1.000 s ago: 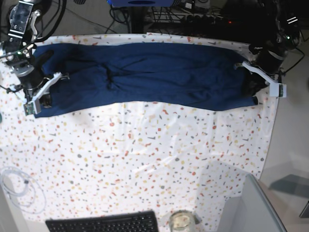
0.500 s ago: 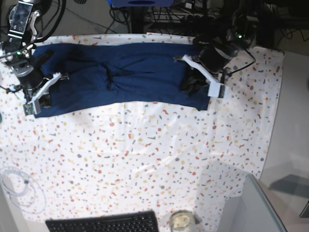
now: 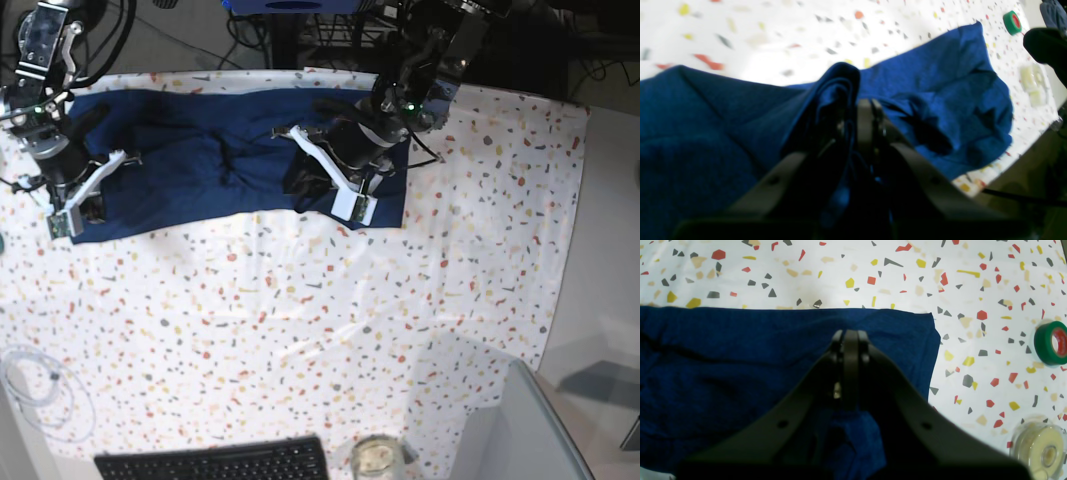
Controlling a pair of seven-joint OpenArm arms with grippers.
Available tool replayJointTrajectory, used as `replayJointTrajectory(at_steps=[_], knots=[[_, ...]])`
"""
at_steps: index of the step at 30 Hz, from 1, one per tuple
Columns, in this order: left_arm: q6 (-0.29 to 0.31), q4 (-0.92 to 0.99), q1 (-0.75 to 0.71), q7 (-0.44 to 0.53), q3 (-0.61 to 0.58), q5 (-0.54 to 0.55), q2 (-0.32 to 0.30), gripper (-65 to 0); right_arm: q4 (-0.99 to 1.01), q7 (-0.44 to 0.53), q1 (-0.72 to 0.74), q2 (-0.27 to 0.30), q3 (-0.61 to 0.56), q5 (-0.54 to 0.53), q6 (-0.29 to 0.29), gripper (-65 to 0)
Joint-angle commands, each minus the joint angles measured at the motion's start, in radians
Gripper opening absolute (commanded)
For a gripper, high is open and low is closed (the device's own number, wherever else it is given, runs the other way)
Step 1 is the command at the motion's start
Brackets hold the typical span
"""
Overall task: Layout the t-shirt on the table in an organized manner, then fold the t-shirt properly
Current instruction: 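Fold the strip end held by the left gripper toward the strip middle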
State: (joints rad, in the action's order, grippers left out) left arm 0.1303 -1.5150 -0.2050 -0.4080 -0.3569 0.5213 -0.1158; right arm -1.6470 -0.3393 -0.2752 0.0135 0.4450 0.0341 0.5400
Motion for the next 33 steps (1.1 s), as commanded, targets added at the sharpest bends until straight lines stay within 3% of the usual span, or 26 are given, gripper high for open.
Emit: replayJointTrajectory(at_steps=[1, 26, 27, 31, 33], knots=[[0.009, -0.006, 0.012, 0.022, 0.0, 0.004, 0.014, -65.0, -0.014, 0.022, 0.006, 0.009, 0.004, -0.009, -0.002, -65.0], [0.009, 0.021, 0.025, 0.022, -0.038, 0.004, 0.034, -65.0, -0.014, 0.022, 0.006, 0.009, 0.004, -0.01, -0.002, -65.0], [0.009, 0.021, 0.025, 0.022, -0.038, 0.004, 0.034, -63.5, -0.014, 0.022, 0.006, 0.009, 0.004, -0.01, -0.002, -65.0], [0.009, 0.018, 0.023, 0.021, -0.044, 0.004, 0.034, -36.0, -0.014, 0.022, 0.006, 0.009, 0.004, -0.01, -0.002, -65.0], [0.009, 0.017, 0.028, 0.021, -0.097, 0.003, 0.028, -26.7, -0.014, 0.022, 0.006, 0.009, 0.004, -0.01, -0.002, -65.0]])
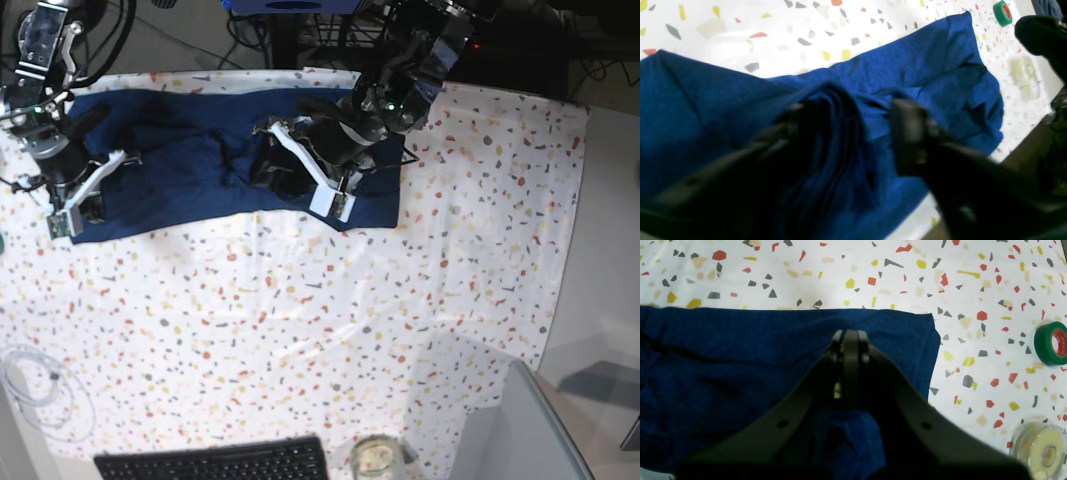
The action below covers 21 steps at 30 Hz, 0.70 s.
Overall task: Layout the t-shirt on the table in an organized manner, then fold the t-shirt properly
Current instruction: 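Fold the strip end held by the left gripper toward the strip middle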
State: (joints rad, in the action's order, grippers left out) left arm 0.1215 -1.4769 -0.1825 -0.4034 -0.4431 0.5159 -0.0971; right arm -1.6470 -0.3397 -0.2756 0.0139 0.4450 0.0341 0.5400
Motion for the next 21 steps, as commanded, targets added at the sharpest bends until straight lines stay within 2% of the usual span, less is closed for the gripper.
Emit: replayJointTrajectory(at_steps=[1, 13, 15, 16, 17, 18, 19, 20, 21], knots=[[0.017, -0.023, 0.016, 0.016, -0.029, 0.007, 0.007, -24.4, -0.014, 0.023, 0.006, 0.008, 0.004, -0.01, -0.002, -65.0], [0.017, -0.031, 0.199, 0.016, -0.408, 0.014, -0.057, -23.2, -0.014, 0.023, 0.008, 0.008, 0.002, -0.01, -0.002, -65.0], [0.016, -0.063, 0.199, 0.016, -0.417, 0.014, -0.076, -24.7, -0.014, 0.023, 0.008, 0.008, 0.002, -0.009, -0.002, -65.0], [0.004, -0.084, 0.183, 0.016, -0.391, 0.014, -0.094, -29.3, -0.014, 0.023, 0.008, 0.008, 0.002, -0.009, -0.002, -65.0], [-0.033, -0.107, 0.156, 0.016, -0.349, 0.011, -0.111, -37.8, -0.014, 0.023, 0.008, 0.008, 0.002, -0.009, -0.002, -65.0], [-0.079, -0.129, 0.13, 0.016, -0.308, 0.01, -0.126, -48.1, -0.014, 0.023, 0.008, 0.008, 0.002, -0.009, -0.002, -65.0], [-0.135, -0.152, 0.1, 0.016, -0.256, 0.008, -0.145, -61.2, -0.014, 0.023, 0.008, 0.008, 0.002, -0.009, -0.002, -65.0], [-0.179, -0.172, 0.074, 0.018, -0.21, 0.008, -0.166, -65.0, -0.014, 0.023, 0.008, 0.008, 0.004, -0.009, -0.002, -65.0], [-0.213, -0.187, 0.053, 0.018, -0.173, 0.008, -0.186, -65.0, -0.014, 0.023, 0.008, 0.008, 0.004, -0.009, -0.002, -65.0]])
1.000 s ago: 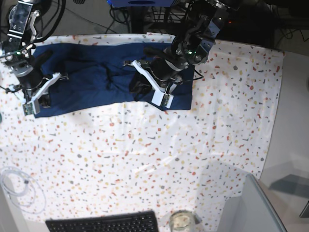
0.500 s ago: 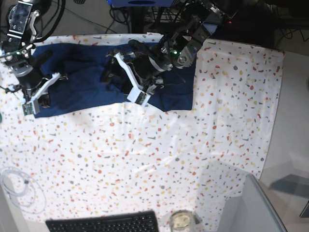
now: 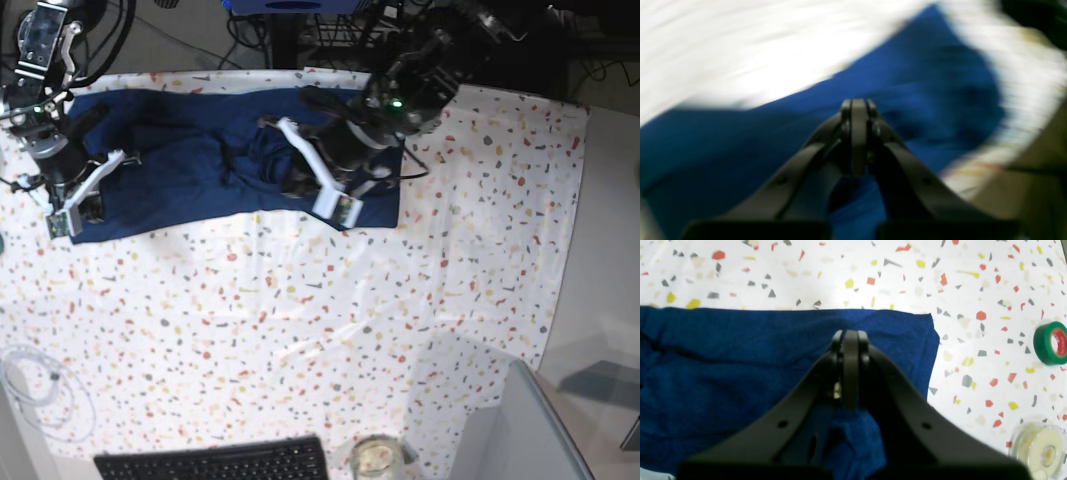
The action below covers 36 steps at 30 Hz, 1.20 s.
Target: Layout the t-shirt on the table in an organized manner, then fold the t-shirt properly
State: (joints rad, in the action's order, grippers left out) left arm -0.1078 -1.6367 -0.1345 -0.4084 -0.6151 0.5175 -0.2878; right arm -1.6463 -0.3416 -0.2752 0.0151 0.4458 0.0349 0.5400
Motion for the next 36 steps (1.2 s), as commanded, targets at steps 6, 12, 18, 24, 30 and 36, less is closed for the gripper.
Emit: replayJointTrajectory(at_steps=[6, 12, 18, 24, 30, 36], knots=[[-0.03, -0.007, -0.017, 0.022, 0.053, 0.007, -0.066, -65.0, -0.015, 0.025, 0.011, 0.007, -0.002, -0.01, -0.002, -65.0], [-0.026, 0.066, -0.018, 0.022, 0.039, 0.007, -0.052, -65.0, -0.015, 0.025, 0.012, 0.007, -0.003, -0.01, -0.002, -65.0], [-0.025, 0.065, 0.034, 0.022, -0.154, 0.007, -0.083, -65.0, -0.015, 0.025, 0.012, 0.007, 0.002, -0.01, -0.002, -65.0], [-0.025, 0.006, 0.085, 0.021, -0.32, 0.007, -0.113, -65.0, -0.015, 0.025, 0.012, 0.007, -0.002, -0.01, -0.002, -65.0], [0.063, -0.083, 0.083, 0.021, -0.354, 0.007, -0.161, -65.0, -0.021, 0.025, 0.011, 0.007, -0.006, -0.01, -0.002, -65.0], [-0.008, -0.133, -0.08, 0.024, -0.05, 0.008, -0.253, -65.0, -0.119, 0.023, -0.052, 0.006, -0.155, -0.008, -0.002, -64.7]])
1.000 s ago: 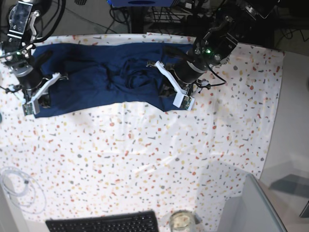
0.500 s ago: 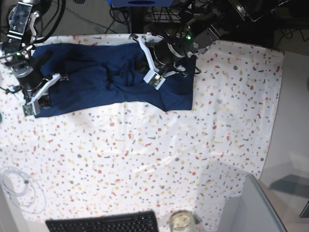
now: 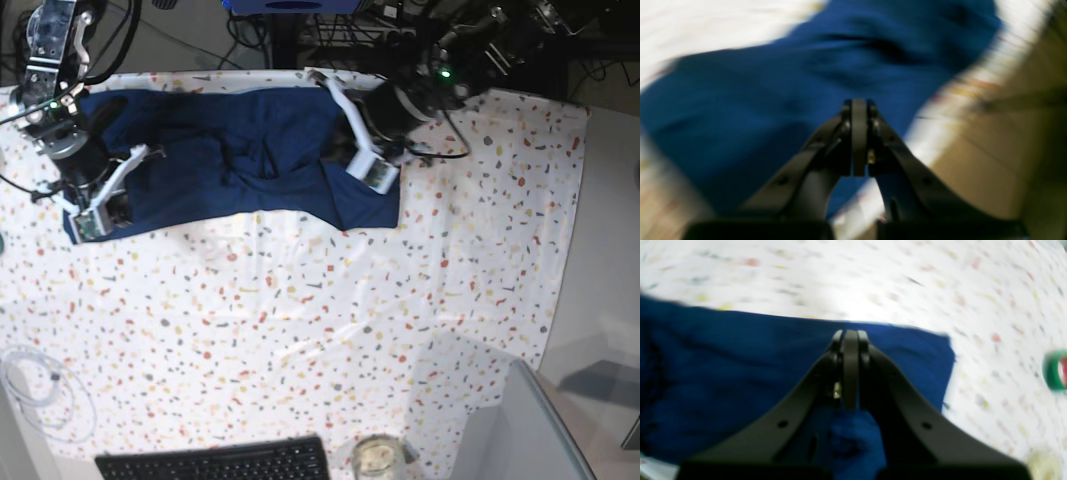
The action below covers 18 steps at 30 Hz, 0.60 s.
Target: Layout the t-shirt on the table in an organized manner, then fold the t-shirt properly
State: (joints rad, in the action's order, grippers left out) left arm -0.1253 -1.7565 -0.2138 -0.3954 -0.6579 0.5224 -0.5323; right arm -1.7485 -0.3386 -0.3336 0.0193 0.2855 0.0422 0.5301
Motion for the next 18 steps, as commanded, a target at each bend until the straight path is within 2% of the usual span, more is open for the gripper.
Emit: replayJointTrajectory(at_steps=[1, 5, 7, 11, 14, 18], knots=[[0.009, -0.009, -0.054, 0.013, 0.083, 0.003, -0.018, -65.0, -0.041, 0.02, -0.012, 0.005, -0.053, -0.015, 0.008, -64.7], [0.013, 0.028, -0.258, 0.014, 0.474, 0.003, -0.015, -65.0, -0.075, 0.02, -0.035, 0.057, -0.306, -0.015, 0.002, -64.8], [0.014, 0.051, -0.33, 0.014, 0.654, 0.003, 0.01, -65.0, -0.061, 0.0, -0.009, 0.078, -0.431, -0.015, 0.0, -64.8], [0.032, 0.094, -0.408, 0.014, 0.981, 0.002, 0.097, -65.0, -0.012, -0.158, 0.08, 0.086, -0.632, -0.014, -0.001, -65.0], [0.137, 0.117, -0.416, 0.014, 1.159, 0.002, 0.168, -65.0, 0.028, -0.212, 0.138, 0.081, -0.74, -0.014, -0.001, -65.0], [0.315, 0.125, -0.407, 0.011, 1.334, 0.002, 0.271, -65.0, 0.141, -0.213, 0.221, 0.072, -0.81, -0.02, -0.001, -65.0]])
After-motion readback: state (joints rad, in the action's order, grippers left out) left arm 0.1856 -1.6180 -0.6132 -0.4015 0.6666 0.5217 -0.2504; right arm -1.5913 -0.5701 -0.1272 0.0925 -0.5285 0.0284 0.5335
